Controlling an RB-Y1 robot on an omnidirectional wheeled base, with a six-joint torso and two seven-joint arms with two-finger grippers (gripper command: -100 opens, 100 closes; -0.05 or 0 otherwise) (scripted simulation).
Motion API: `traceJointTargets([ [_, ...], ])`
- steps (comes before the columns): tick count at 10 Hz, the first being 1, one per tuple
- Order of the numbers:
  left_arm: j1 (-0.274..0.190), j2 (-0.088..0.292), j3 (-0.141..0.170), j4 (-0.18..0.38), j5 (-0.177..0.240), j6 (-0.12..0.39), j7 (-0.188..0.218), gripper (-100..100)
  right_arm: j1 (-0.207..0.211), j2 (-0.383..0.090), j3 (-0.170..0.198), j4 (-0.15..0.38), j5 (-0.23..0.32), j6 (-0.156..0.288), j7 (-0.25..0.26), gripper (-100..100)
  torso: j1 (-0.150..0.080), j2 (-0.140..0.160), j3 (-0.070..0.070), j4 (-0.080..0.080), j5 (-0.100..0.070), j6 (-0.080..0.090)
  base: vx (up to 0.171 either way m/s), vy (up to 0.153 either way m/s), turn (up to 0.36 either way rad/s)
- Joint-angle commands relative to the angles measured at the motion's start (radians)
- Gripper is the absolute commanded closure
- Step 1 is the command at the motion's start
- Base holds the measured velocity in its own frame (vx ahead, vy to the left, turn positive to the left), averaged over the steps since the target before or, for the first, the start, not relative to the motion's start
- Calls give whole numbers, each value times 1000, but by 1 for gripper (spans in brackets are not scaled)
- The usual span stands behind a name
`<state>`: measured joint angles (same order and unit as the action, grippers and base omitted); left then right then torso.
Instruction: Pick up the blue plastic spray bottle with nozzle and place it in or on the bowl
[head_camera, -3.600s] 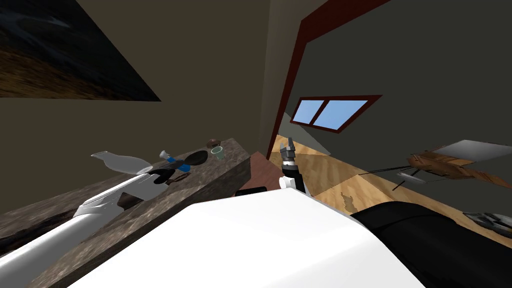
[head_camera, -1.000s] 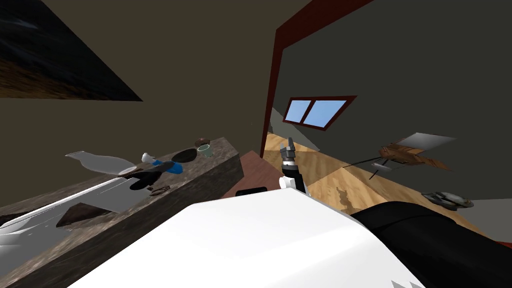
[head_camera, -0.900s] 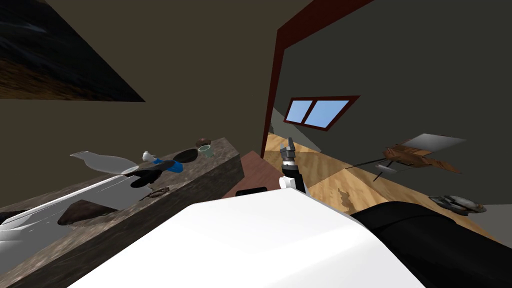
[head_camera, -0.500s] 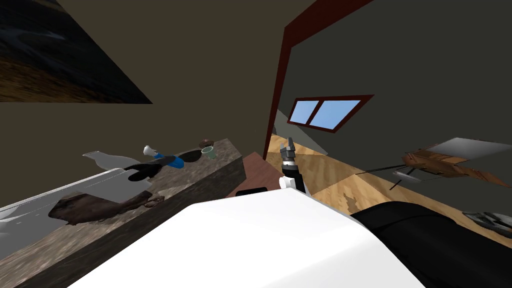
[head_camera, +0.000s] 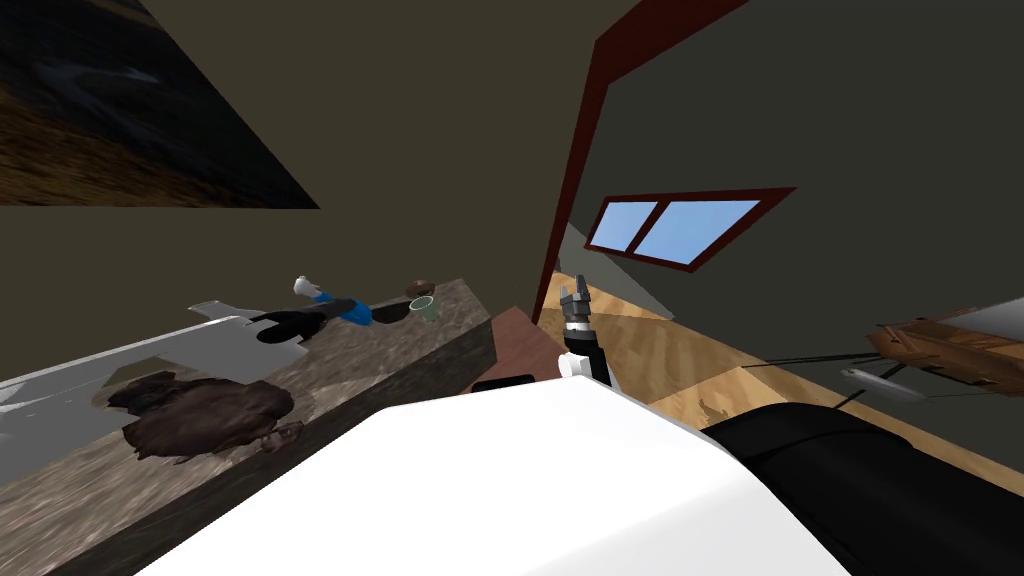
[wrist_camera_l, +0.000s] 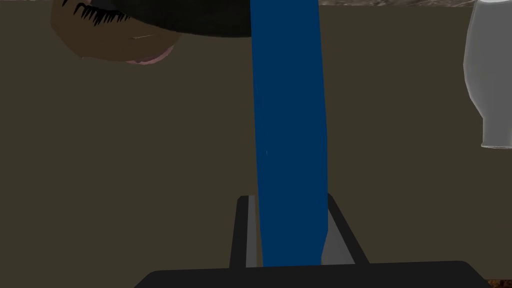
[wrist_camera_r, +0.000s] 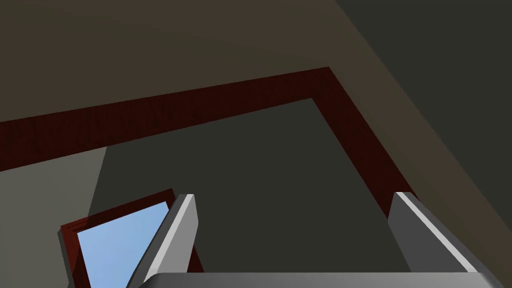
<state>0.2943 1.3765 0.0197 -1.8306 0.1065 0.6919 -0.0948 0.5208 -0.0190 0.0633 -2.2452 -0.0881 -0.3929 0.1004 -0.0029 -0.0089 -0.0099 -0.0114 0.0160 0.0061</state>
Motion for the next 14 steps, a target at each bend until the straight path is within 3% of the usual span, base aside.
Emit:
traceJointTargets([
  [1,-11,35,12,-27,37,15,-22,100,0,0,0,0,0,0,0,0,0,0,0,0,0,0,123,38,127],
  [3,-13,34,11,-24,37,13,-22,100,0,0,0,0,0,0,0,0,-1,0,0,0,0,0,96,20,53],
  [4,-13,37,13,-24,38,13,-24,-100,0,0,0,0,0,0,0,0,-1,3,1,0,0,0,11,2,-5],
  [8,-13,37,13,-24,38,13,-24,-100,0,0,0,0,0,0,0,0,-2,8,4,1,0,0,0,0,0],
  [9,-13,37,13,-24,38,13,-24,0,0,0,0,0,0,0,0,0,-2,8,4,1,0,0,0,0,0],
  [10,-14,75,28,-53,69,31,-18,-100,0,0,0,0,0,0,0,0,-2,8,4,1,0,0,8,15,101],
  [14,-16,151,57,-110,132,67,-5,-100,0,0,0,0,0,0,0,0,-1,7,4,1,0,0,13,24,81],
])
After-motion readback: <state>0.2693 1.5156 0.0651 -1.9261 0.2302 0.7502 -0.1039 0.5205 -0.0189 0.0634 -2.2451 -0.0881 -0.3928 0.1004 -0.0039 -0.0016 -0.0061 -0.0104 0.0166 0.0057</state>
